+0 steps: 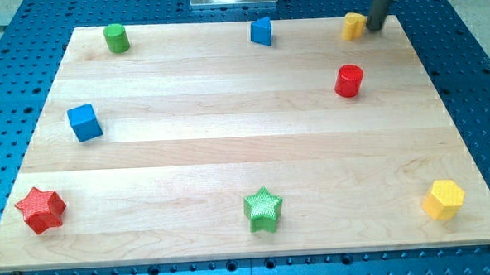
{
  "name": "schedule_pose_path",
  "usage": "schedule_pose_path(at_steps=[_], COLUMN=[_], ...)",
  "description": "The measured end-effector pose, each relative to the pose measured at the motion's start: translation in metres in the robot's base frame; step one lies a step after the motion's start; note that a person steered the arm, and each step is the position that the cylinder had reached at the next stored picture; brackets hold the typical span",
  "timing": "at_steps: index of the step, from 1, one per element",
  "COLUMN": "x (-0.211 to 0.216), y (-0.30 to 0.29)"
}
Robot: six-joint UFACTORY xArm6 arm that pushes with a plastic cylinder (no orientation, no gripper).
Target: Make a group of yellow blocks and red circle
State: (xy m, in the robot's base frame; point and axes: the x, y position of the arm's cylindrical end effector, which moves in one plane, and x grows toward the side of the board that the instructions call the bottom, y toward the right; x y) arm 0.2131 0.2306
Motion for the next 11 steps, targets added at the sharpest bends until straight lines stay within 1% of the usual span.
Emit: schedule_pose_path(at_steps=[1, 2, 3, 4, 5, 6, 7, 8, 9, 10, 11], x=[0.021, 0.085, 0.018, 0.01, 0.051, 0.045, 0.043, 0.084, 0.067, 0.08, 0.096], y=[-0.027, -0.036, 0.001, -0.03, -0.067, -0.072, -0.102, -0.097, -0.1, -0.129, -0.096])
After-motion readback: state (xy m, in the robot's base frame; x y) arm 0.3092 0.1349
